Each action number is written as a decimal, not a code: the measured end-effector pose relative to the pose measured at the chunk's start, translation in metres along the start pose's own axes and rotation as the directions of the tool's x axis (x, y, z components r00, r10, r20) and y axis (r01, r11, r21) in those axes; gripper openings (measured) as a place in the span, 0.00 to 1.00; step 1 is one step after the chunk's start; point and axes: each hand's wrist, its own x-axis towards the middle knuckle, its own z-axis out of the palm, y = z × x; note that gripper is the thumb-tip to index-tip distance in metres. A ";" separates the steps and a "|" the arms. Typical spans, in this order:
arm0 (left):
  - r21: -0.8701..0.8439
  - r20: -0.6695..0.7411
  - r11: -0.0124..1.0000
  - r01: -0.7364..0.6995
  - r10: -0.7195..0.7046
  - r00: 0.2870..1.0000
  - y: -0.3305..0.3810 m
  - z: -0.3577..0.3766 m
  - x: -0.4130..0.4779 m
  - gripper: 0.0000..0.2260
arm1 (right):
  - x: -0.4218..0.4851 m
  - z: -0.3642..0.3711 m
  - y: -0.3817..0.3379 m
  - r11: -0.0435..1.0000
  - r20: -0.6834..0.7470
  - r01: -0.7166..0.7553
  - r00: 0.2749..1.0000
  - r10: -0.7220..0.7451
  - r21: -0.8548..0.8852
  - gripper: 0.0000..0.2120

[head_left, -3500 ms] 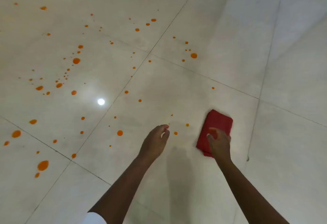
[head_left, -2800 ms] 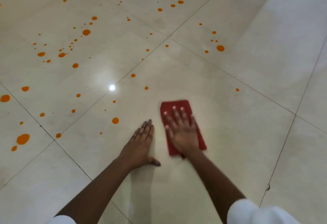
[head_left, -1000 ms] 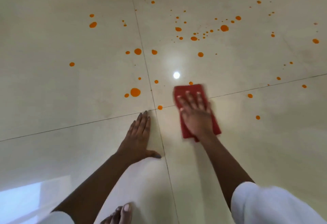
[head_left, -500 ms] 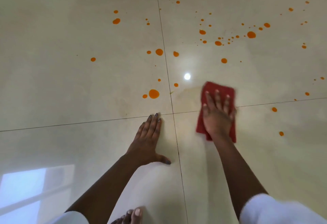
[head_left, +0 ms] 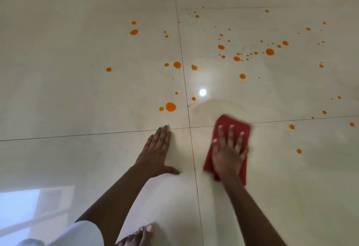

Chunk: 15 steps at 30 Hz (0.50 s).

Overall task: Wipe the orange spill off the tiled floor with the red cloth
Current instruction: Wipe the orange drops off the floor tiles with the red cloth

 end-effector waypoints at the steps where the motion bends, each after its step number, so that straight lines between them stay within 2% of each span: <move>1: 0.006 0.012 1.000 0.008 -0.008 1.000 0.000 -0.002 -0.002 0.57 | -0.018 0.005 -0.011 0.994 0.021 0.110 0.994 -0.110 -0.010 0.25; 2: 0.010 0.020 1.000 0.022 -0.022 1.000 0.002 -0.002 -0.003 0.57 | -0.023 0.008 -0.023 0.968 0.054 0.249 0.967 -0.247 -0.034 0.25; 3: 0.010 0.021 0.999 0.045 -0.045 0.999 0.003 -0.002 -0.004 0.57 | -0.014 0.008 -0.031 0.909 0.091 0.411 0.910 -0.405 -0.068 0.25; 4: -0.005 0.021 0.996 0.085 -0.085 0.996 0.003 -0.003 -0.003 0.57 | 0.005 0.004 -0.037 0.857 0.142 0.508 0.858 -0.494 -0.087 0.24; 5: -0.026 0.012 0.990 0.136 -0.136 0.991 0.000 -0.003 -0.004 0.57 | 0.023 0.000 -0.037 0.847 0.184 0.525 0.844 -0.504 -0.085 0.24; 6: -0.045 0.007 0.983 0.178 -0.178 0.984 -0.004 -0.004 -0.003 0.57 | 0.040 -0.004 -0.031 0.884 0.199 0.462 0.876 -0.440 -0.076 0.24; 8: -0.025 0.015 0.979 0.201 -0.201 0.979 -0.014 -0.007 -0.006 0.56 | 0.042 -0.005 -0.015 0.974 0.141 0.225 0.965 -0.219 -0.032 0.24; 9: 0.000 0.026 0.983 0.184 -0.184 0.983 -0.017 -0.008 -0.007 0.55 | 0.030 -0.003 -0.010 0.989 0.106 0.149 0.984 -0.146 -0.019 0.25; 11: 0.056 0.066 0.986 0.156 -0.160 0.985 -0.021 -0.011 -0.006 0.55 | -0.003 0.001 -0.013 0.979 0.114 0.199 0.974 -0.194 -0.038 0.25; 13: 0.124 0.131 0.980 0.154 -0.170 0.977 -0.018 -0.016 -0.002 0.55 | -0.005 0.000 -0.023 0.937 0.213 0.347 0.919 -0.332 -0.037 0.25; 15: 0.161 0.208 0.972 0.170 -0.202 0.957 -0.016 -0.027 0.006 0.53 | 0.022 -0.011 -0.034 0.907 0.293 0.422 0.867 -0.404 0.002 0.24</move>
